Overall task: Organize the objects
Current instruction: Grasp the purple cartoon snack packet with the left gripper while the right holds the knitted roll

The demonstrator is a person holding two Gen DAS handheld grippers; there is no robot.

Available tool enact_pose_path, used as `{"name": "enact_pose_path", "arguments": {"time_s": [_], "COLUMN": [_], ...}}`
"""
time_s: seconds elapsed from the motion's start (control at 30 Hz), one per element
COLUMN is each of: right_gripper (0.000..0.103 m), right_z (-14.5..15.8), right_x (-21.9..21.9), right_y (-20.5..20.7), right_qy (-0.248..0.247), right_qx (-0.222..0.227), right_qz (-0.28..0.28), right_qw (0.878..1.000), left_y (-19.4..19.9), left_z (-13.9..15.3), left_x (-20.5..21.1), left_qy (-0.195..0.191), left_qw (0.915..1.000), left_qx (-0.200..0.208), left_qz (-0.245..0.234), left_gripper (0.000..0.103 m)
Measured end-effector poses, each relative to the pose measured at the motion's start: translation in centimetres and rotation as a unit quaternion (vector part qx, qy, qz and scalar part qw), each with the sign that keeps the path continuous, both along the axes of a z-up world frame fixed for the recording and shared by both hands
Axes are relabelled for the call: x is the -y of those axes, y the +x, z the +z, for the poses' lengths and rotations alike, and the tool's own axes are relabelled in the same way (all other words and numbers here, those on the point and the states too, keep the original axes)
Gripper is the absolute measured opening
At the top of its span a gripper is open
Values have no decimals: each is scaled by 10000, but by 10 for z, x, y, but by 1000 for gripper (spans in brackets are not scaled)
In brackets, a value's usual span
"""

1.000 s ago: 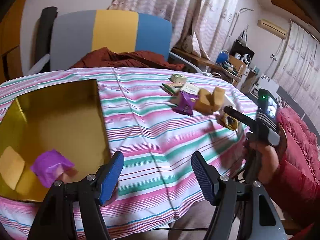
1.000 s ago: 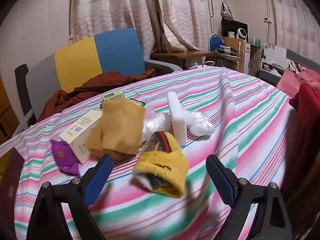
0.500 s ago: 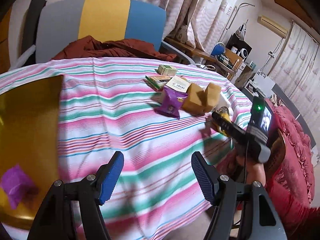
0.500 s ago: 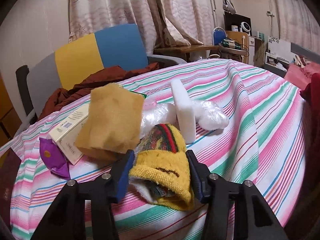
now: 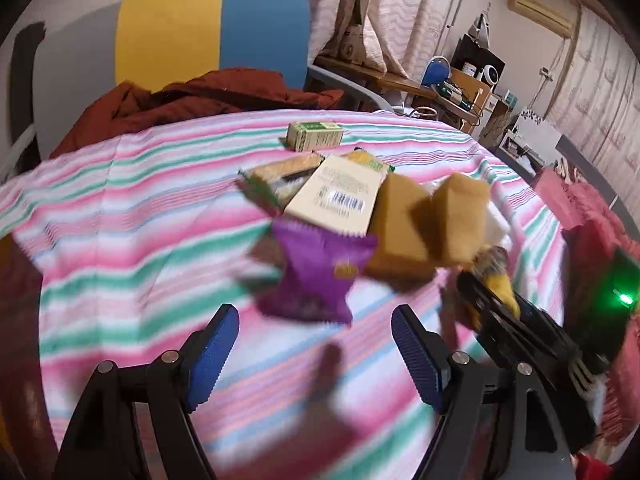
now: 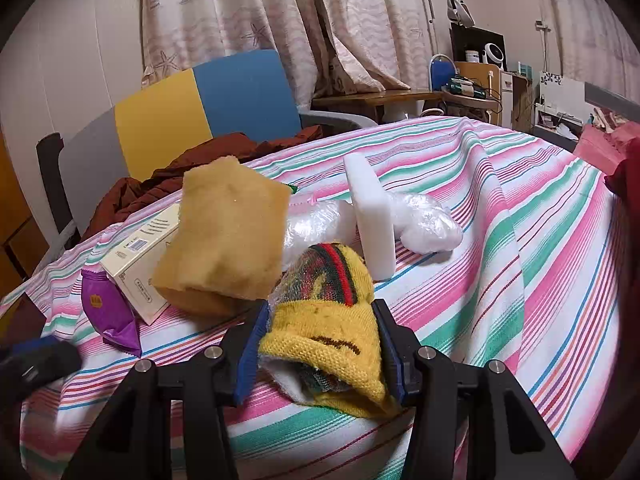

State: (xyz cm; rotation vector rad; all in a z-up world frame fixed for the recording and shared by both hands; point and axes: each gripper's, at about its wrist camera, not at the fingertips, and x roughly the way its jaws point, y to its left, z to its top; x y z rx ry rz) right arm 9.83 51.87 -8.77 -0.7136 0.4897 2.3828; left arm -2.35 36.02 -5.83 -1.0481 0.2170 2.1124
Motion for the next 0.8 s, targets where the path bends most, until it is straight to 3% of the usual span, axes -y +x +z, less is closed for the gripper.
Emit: {"name": "enact_pose_path", "arguments": {"time_s": [0.2, 0.27, 0.33, 0.43, 0.47, 0.8], "right_gripper": [52, 52, 52, 52, 52, 52], "right_z": [1, 1, 1, 1, 1, 2], "right_x": [-1, -1, -1, -1, -1, -1], "right_y": [0, 1, 1, 1, 1, 1], "right_qy": [-10, -18, -14, -17, -15, -4], "right_qx": [-18, -31, -27, -29, -28, -19], "right_qz": [0, 0, -1, 0, -1, -6], "right_qw": [10000, 10000, 10000, 10000, 10000, 10000], "left_y": [-8, -13, -17, -23, -25, -15], "left_z": [-13, -18, -21, -21, -22, -21], "left_x": [-15, -15, -15, -5, -1, 17], "left_qy": [-120, -78, 24, 304, 381, 520], "left_qw": [9995, 9998, 9999, 9995, 9992, 9985], "left_qx": [-243, -118, -9, 104, 136, -109], "left_qz": [-135, -159, -143, -27, 49, 153], "left_gripper": [80, 79, 72, 50, 48, 46]}}
